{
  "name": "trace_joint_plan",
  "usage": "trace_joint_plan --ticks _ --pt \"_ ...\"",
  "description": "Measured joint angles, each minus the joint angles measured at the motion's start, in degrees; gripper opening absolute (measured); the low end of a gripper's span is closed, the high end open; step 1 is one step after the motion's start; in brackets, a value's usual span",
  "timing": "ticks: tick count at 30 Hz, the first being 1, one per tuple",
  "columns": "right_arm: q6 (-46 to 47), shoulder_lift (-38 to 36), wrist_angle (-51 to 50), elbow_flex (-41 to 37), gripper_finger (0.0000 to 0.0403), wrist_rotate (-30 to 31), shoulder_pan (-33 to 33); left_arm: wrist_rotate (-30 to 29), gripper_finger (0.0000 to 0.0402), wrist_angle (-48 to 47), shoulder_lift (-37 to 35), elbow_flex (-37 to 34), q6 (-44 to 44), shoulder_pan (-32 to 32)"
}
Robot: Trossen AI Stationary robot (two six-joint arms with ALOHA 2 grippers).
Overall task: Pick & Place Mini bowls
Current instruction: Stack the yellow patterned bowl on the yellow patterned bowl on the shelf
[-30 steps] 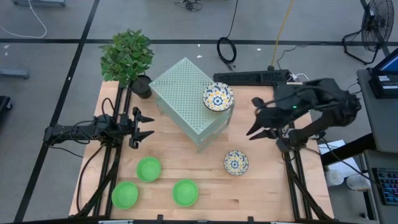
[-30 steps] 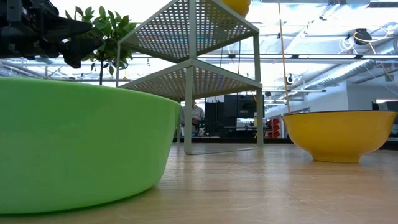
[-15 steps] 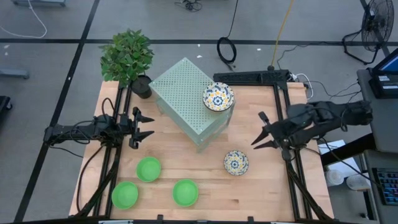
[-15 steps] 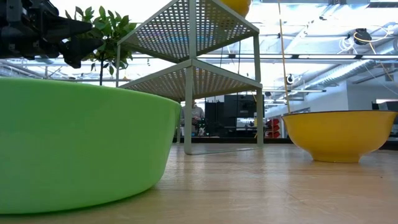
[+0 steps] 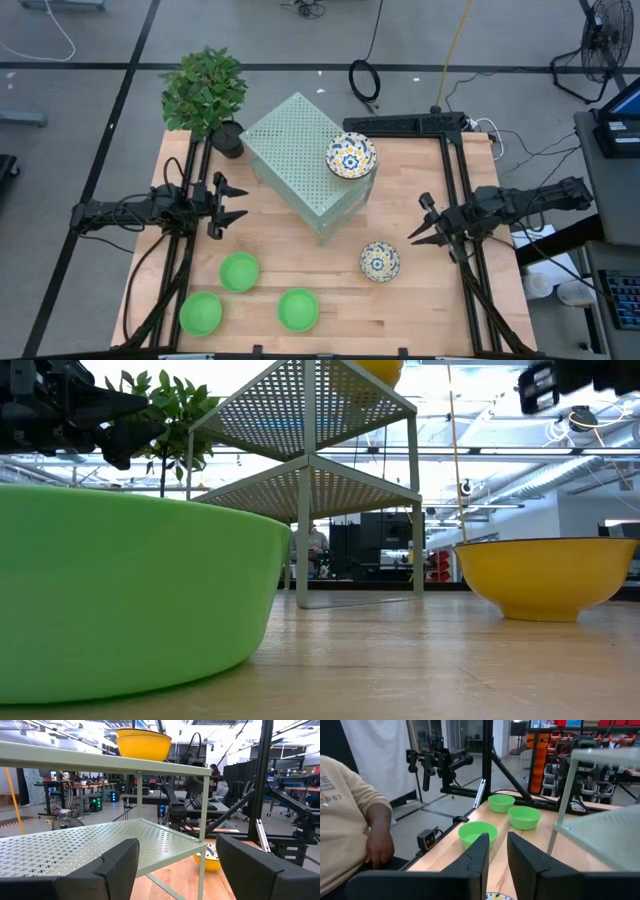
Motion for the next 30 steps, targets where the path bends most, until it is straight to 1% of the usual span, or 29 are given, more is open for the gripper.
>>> trace_joint_plan --ticks 3,5,9,13,17,20,25,30 --pt "0.5 -0.2 6.9 -5.4 0.0055 0.4 0.0 0.0 0.0269 0.0 0.0 0.0 0.0 0.0" --pt "2.3 0.5 10.7 -7.5 0.0058 2.0 0.0 0.0 0.0269 0.0 0.0 0.0 0.0 0.0" --pt "3.5 3.0 8.9 -8.0 0.0077 5.5 0.0 0.0 0.0269 0.0 0.0 0.0 0.0 0.0" --pt "4.2 8.1 8.7 -7.5 0.0121 9.3 0.6 0.0 0.0269 0.0 0.0 0.0 0.0 0.0" --pt "6.5 15.6 6.6 -3.6 0.0169 10.8 2.7 0.0 0.0269 0.0 0.0 0.0 0.0 0.0" --pt "6.3 22.4 1.3 0.6 0.0186 12.6 5.2 0.0 0.0269 0.0 0.0 0.0 0.0 0.0" --pt "7.1 33.4 -7.0 7.4 0.0180 20.0 8.9 0.0 0.0269 0.0 0.0 0.0 0.0 0.0" --pt "10.0 42.5 -15.1 12.9 0.0159 25.5 9.7 0.0 0.0269 0.0 0.0 0.0 0.0 0.0"
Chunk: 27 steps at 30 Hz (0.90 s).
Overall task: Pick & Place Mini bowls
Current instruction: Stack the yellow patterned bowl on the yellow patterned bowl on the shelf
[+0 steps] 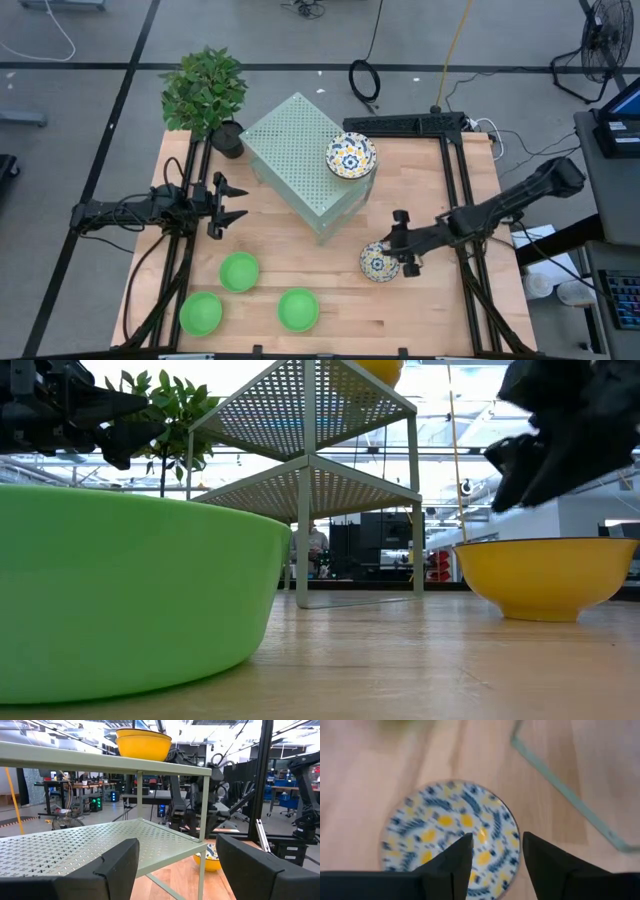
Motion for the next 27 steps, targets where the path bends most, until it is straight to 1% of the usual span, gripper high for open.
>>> trace_joint_plan --ticks 3,7,15,21,27 --pt "0.6 3.9 -2.6 1.3 0.0149 0.1 -0.6 0.0 0.0269 0.0 0.0 0.0 0.0 0.0" --pt "0.5 6.0 -2.6 1.5 0.0140 0.1 -1.5 0.0 0.0269 0.0 0.0 0.0 0.0 0.0" --pt "-0.4 5.6 -2.6 1.5 0.0134 0.2 -3.7 0.0 0.0269 0.0 0.0 0.0 0.0 0.0" --pt "2.3 5.6 -2.7 1.5 0.0132 0.1 -4.7 0.0 0.0269 0.0 0.0 0.0 0.0 0.0" --pt "2.5 5.6 -4.5 1.5 0.0132 0.0 -4.7 0.0 0.0269 0.0 0.0 0.0 0.0 0.0"
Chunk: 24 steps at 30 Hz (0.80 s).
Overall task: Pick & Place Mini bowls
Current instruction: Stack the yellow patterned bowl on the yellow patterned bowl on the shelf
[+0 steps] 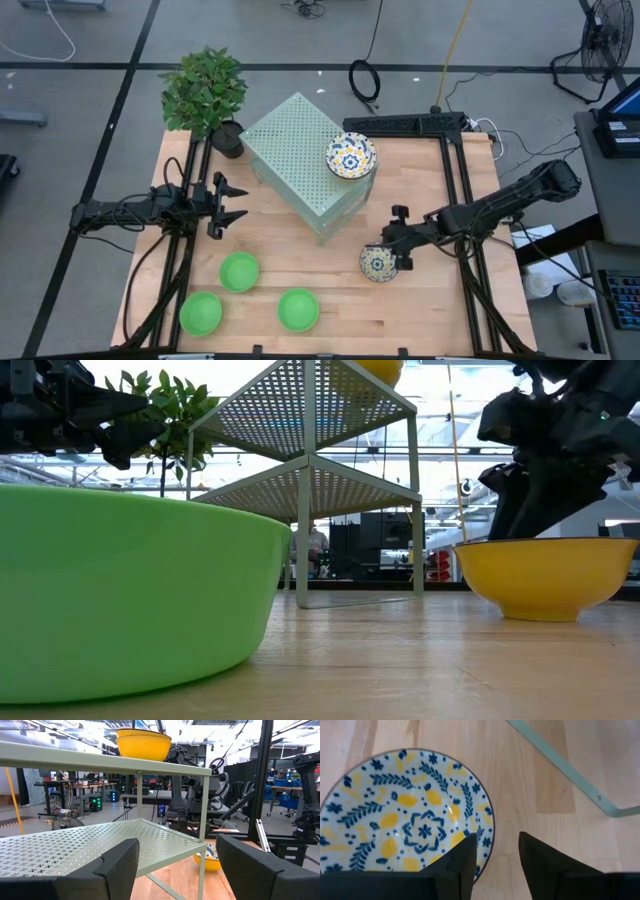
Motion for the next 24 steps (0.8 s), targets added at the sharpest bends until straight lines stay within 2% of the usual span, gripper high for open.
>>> trace_joint_plan --ticks 10,14,24 --pt "0.0 0.0 -0.7 0.0 0.0132 -0.3 0.0 0.0 0.0269 0.0 0.0 0.0 0.0 0.0" --pt "0.1 0.0 -0.7 0.0 0.0132 -3.3 0.0 0.0 0.0269 0.0 0.0 0.0 0.0 0.0" --pt "0.7 0.1 -0.7 0.0 0.0130 -3.4 0.1 0.0 0.0269 0.0 0.0 0.0 0.0 0.0"
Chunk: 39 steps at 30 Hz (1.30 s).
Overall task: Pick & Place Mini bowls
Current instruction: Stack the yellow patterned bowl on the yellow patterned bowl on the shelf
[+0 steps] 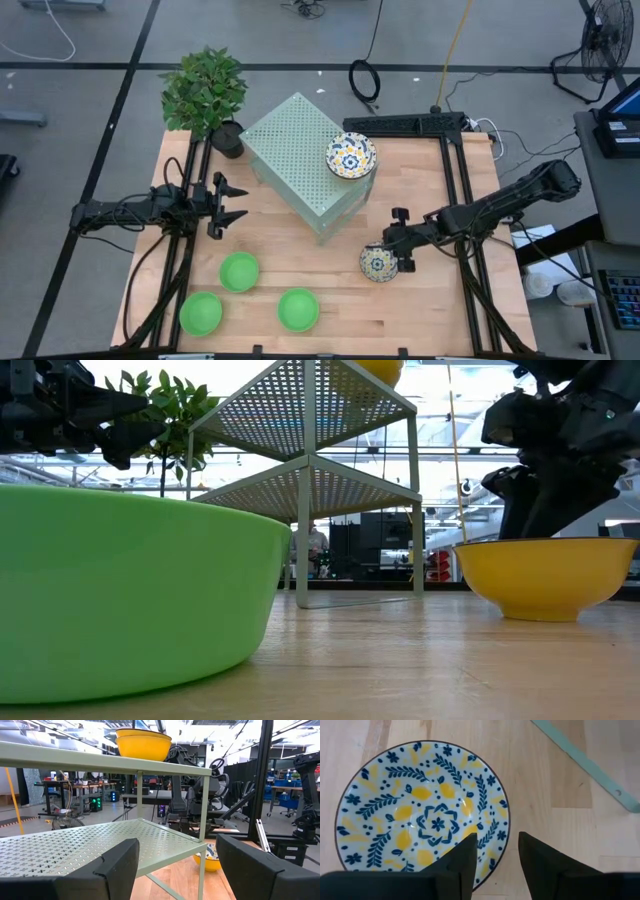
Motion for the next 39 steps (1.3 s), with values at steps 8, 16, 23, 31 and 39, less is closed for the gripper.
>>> trace_joint_plan --ticks 8,16,23,31,39 --pt "0.6 0.0 -0.1 0.0 0.0130 -1.2 0.0 0.0 0.0269 0.0 0.0 0.0 0.0 0.0" --pt "0.5 0.0 -0.3 0.0 0.0130 -1.0 0.0 0.0 0.0269 0.0 0.0 0.0 0.0 0.0" --pt "0.4 0.0 -0.3 0.0 0.0130 -1.0 0.0 0.0 0.0269 0.0 0.0 0.0 0.0 0.0" --pt "0.6 0.3 1.7 -1.8 0.0130 -1.1 -0.9 0.0 0.0269 0.0 0.0 0.0 0.0 0.0" --pt "0.4 0.4 3.8 -1.8 0.0130 -1.2 -1.3 0.0 0.0269 0.0 0.0 0.0 0.0 0.0"
